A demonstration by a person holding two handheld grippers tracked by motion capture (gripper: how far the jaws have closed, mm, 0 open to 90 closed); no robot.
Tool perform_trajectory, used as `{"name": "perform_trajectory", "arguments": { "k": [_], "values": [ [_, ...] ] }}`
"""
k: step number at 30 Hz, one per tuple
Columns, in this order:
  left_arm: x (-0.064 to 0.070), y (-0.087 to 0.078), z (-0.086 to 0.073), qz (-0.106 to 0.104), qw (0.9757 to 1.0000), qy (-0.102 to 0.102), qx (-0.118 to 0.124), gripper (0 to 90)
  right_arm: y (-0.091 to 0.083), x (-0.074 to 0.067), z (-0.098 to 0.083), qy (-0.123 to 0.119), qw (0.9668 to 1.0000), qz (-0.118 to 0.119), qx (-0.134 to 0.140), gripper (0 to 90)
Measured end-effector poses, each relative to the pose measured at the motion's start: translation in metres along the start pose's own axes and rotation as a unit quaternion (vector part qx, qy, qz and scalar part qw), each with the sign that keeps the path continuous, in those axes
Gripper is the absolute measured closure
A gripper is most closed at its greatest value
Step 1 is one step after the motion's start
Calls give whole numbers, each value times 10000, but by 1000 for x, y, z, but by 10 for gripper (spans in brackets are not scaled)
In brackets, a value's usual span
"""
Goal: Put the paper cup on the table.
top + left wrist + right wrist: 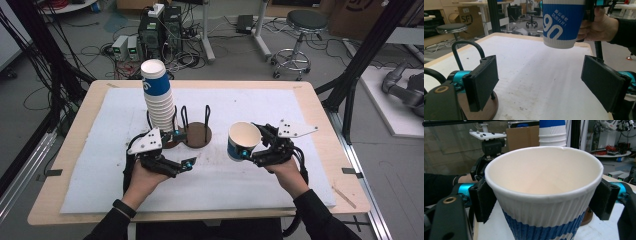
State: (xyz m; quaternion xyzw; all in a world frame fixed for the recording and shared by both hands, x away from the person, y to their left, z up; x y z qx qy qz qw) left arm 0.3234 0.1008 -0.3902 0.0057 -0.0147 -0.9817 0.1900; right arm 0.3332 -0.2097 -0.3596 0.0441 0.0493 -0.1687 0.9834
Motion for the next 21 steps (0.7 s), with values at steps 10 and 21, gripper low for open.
{"name": "perform_trajectory", "arguments": {
  "k": [10, 21],
  "values": [
    [1, 4, -9, -4, 9998, 106, -160, 142, -4, 5, 1, -76, 9999, -138, -28, 203],
    [2, 4, -13, -32, 9998, 70, -188, 143, -10, 23, 1, -191, 9983, -554, -25, 203]
  ]
}}
Point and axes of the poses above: each handheld gripper's, and its own axes: y roughly forward along the jaws, z roughly out of its top, x roughly to its right, the point moved 3 cm from there along y, roughly forward along the jaws, and after that the axes turned 11 degrees about x, right-handed, at the moved point
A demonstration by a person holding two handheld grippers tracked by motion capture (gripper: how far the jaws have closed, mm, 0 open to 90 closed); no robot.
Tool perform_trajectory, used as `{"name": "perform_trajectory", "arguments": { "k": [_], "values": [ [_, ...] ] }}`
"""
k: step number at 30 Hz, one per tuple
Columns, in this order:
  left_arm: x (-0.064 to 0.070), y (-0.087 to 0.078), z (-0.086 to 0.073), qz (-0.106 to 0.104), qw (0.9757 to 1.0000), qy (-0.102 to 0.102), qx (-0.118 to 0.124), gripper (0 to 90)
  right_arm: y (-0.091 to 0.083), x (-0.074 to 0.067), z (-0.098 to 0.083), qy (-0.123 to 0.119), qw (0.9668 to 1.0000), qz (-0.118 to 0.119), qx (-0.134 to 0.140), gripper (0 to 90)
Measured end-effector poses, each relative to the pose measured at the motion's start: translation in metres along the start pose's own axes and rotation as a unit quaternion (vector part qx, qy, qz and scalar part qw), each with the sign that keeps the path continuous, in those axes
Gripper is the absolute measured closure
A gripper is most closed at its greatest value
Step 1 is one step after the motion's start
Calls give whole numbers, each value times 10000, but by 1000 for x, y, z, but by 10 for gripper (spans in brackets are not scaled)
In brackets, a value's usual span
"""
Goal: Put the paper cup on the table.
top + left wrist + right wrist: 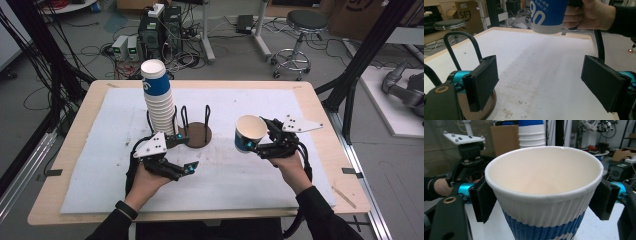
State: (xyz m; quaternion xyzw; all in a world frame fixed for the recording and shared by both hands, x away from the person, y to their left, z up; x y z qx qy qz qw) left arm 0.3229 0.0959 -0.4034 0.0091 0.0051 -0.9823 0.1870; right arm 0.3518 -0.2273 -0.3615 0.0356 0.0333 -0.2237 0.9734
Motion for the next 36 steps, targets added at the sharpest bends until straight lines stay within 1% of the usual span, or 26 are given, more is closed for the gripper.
{"name": "perform_trajectory", "arguments": {
  "k": [1, 3, 8, 10, 11, 14, 17, 22, 30, 33, 36],
  "values": [
    [0, -1, -1, 21, 10000, 15, -7, 143, -1, 1, 0, 13, 10000, -48, -2, 204],
    [-1, -2, -2, 33, 10000, -25, 17, 142, -1, 6, 0, -35, 9999, -127, 4, 203],
    [-1, -4, -5, 120, 9999, -71, 11, 143, -4, 16, 0, -28, 9994, -355, -6, 205],
    [-1, -5, -7, 89, 9995, -259, 137, 142, -5, 21, 0, -38, 9990, -453, 2, 205],
    [-1, -6, -7, 108, 9992, -322, 205, 142, -6, 24, -1, -35, 9987, -501, 12, 205],
    [-1, -6, -9, 188, 9993, -268, 153, 142, -9, 29, -1, -14, 9981, -612, -6, 205],
    [-1, -7, -10, 241, 9992, -281, 144, 142, -11, 34, -2, -45, 9973, -739, -22, 205],
    [-2, -6, -12, 269, 9992, -263, 124, 142, -18, 44, -4, -2, 9952, -980, -9, 205],
    [0, -4, -14, 281, 9993, -253, 66, 142, -32, 60, -5, 34, 9902, -1395, 67, 205],
    [0, -3, -14, 277, 9994, -217, 28, 142, -36, 66, -7, 48, 9882, -1529, 81, 205],
    [0, -3, -16, 293, 9992, -254, 8, 142, -37, 73, -10, 186, 9869, -1598, 97, 205]
  ]
}}
Point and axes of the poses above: each handheld gripper's, and its own axes: y roughly forward along the jaws, z roughly out of its top, x roughly to its right, the point moved 3 cm from there along y, roughly forward along the jaws, and after that the axes turned 11 degrees about x, right-handed, at the moved point
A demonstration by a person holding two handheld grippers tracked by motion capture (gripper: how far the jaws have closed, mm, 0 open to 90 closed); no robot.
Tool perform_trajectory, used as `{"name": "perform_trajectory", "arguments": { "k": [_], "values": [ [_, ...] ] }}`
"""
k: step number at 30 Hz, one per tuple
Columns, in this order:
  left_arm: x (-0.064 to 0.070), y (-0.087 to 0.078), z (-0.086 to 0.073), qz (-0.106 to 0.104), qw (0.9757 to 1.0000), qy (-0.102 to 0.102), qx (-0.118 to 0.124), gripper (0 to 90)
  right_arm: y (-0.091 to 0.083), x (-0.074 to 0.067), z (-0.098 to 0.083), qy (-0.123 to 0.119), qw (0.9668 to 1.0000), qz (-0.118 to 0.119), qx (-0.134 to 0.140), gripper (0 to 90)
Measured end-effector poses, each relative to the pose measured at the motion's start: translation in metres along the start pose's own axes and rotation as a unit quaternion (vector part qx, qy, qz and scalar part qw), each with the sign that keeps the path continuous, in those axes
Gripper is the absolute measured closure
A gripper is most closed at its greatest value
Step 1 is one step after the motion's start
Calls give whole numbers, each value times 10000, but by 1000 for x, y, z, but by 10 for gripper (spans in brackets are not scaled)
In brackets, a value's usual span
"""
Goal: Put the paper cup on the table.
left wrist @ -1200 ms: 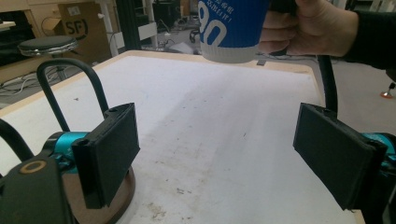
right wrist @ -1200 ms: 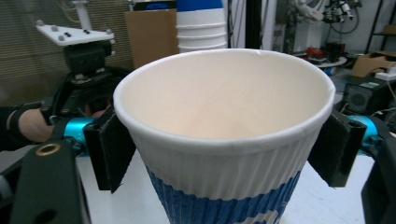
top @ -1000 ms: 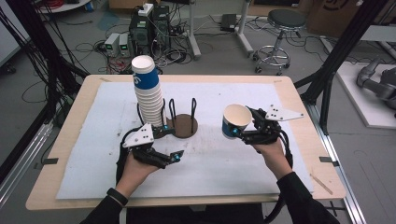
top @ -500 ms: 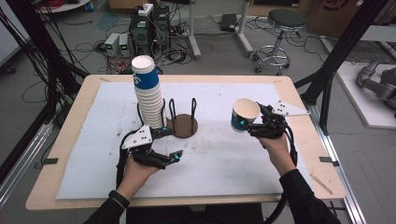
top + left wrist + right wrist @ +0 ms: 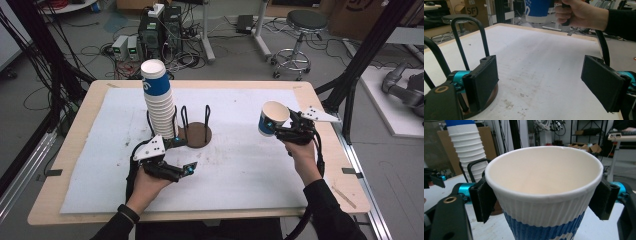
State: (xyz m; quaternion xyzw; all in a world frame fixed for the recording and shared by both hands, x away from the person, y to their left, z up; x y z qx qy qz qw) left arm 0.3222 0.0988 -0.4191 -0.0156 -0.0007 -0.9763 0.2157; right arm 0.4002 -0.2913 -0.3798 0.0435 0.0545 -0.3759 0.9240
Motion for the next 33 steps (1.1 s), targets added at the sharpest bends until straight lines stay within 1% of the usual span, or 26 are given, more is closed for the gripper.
{"name": "perform_trajectory", "arguments": {
  "k": [2, 3, 6, 8, 10, 12, 14, 16, 17, 19, 21, 23, 26, 29, 31, 33],
  "values": [
    [0, 0, -1, 4, 10000, 8, -7, 142, 1, 3, -2, -33, 10000, -56, 2, 204],
    [0, 0, -2, 17, 10000, -21, -20, 142, 1, 4, -3, -45, 10000, -64, -16, 205],
    [0, 0, -3, 31, 10000, -23, -41, 142, 3, 7, -5, -94, 9998, -187, -76, 205],
    [0, 0, -3, 32, 10000, -12, -36, 142, 4, 10, -9, -110, 9994, -310, -121, 205],
    [0, -1, -2, 69, 10000, -18, -33, 142, 5, 14, -12, -52, 9993, -340, -166, 205],
    [-1, -2, -3, 71, 10000, -15, -30, 142, 6, 17, -15, 59, 9990, -381, -208, 205],
    [-2, -2, -4, 92, 9999, -25, -33, 142, 7, 21, -18, 81, 9985, -509, -199, 205],
    [-2, -2, -4, 94, 9999, -47, -43, 142, 7, 23, -22, 127, 9982, -562, -138, 205],
    [-2, -2, -4, 92, 9999, -35, -42, 142, 7, 25, -24, 62, 9981, -593, -120, 205],
    [-2, -2, -4, 84, 10000, -26, -45, 142, 8, 27, -28, 15, 9979, -633, -166, 205],
    [-1, -2, -4, 82, 9999, -22, -56, 142, 8, 29, -32, -35, 9979, -634, -129, 205],
    [-1, -2, -4, 80, 10000, -18, -49, 142, 10, 31, -36, -65, 9974, -682, -202, 205],
    [-1, -2, -5, 78, 9999, -15, -66, 142, 12, 34, -43, 15, 9969, -716, -311, 205],
    [0, -1, -5, 76, 9999, -20, -78, 142, 13, 36, -48, -28, 9959, -808, -417, 206],
    [0, -1, -6, 74, 9999, -20, -91, 142, 13, 39, -52, 44, 9949, -880, -492, 205],
    [0, -1, -6, 73, 9999, -21, -92, 142, 13, 42, -55, -14, 9934, -1023, -522, 205]
  ]
}}
Point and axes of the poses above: each handheld gripper's, and its own axes: y roughly forward along the jaws, z roughly out of its top, x roughly to its right, the point moved 3 cm from there along y, roughly forward along the jaws, and after that the axes turned 11 degrees about x, right-handed, at the moved point
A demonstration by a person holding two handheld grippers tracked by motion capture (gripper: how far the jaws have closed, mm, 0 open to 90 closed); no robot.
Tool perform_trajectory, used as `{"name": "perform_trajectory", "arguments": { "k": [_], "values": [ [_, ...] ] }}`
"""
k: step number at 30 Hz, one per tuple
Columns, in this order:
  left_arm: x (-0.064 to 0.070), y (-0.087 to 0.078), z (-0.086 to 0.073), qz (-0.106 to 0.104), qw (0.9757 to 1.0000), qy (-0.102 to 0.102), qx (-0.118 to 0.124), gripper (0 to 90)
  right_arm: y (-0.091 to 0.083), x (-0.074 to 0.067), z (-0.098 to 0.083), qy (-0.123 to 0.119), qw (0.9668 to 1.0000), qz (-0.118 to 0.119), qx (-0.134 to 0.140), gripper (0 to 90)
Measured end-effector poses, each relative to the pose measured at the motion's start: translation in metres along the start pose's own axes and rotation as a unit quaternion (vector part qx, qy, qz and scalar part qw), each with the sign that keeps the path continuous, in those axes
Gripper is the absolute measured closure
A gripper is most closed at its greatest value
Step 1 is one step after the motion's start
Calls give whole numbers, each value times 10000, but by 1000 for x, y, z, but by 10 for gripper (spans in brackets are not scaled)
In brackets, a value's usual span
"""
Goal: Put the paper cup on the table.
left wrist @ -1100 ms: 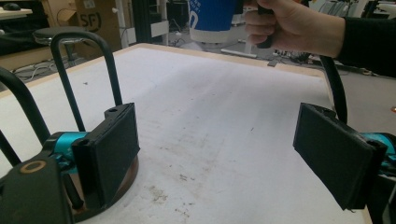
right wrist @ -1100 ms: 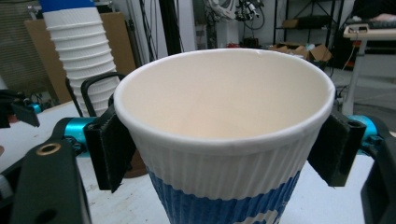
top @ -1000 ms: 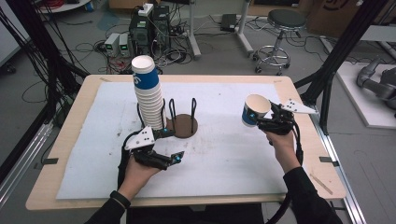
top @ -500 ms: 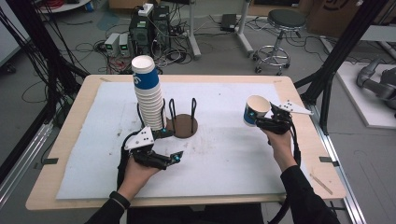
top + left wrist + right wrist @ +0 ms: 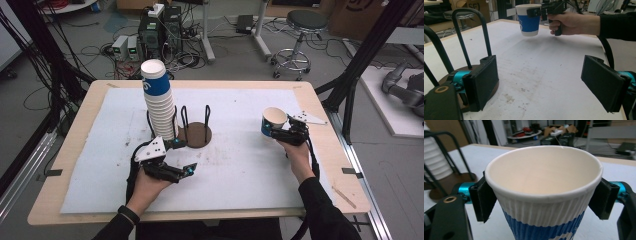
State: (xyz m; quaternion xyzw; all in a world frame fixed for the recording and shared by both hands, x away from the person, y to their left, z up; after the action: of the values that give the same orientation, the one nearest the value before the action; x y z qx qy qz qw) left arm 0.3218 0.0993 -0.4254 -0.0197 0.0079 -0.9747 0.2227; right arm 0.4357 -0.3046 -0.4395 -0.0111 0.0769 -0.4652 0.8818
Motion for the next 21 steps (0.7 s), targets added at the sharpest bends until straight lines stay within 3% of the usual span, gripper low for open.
{"name": "perform_trajectory", "arguments": {
  "k": [13, 21],
  "values": [
    [1, -1, -1, -16, 10000, 14, -5, 143, 9, 6, -13, -29, 9996, -184, -208, 205],
    [1, 2, 0, -35, 10000, 32, -21, 142, 5, 5, -12, -60, 9990, -234, -380, 196]
  ]
}}
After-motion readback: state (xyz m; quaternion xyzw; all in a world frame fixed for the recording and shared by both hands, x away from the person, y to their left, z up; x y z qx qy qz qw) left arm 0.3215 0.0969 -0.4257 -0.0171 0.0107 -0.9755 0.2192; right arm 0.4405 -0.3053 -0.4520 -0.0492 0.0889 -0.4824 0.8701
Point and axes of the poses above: each handheld gripper's, and its own axes: y roughly forward along the jaws, z roughly out of its top, x roughly to its right, the point moved 3 cm from there along y, roughly forward along the jaws, and after that the axes turned 11 degrees about x, right-handed, at the moved point
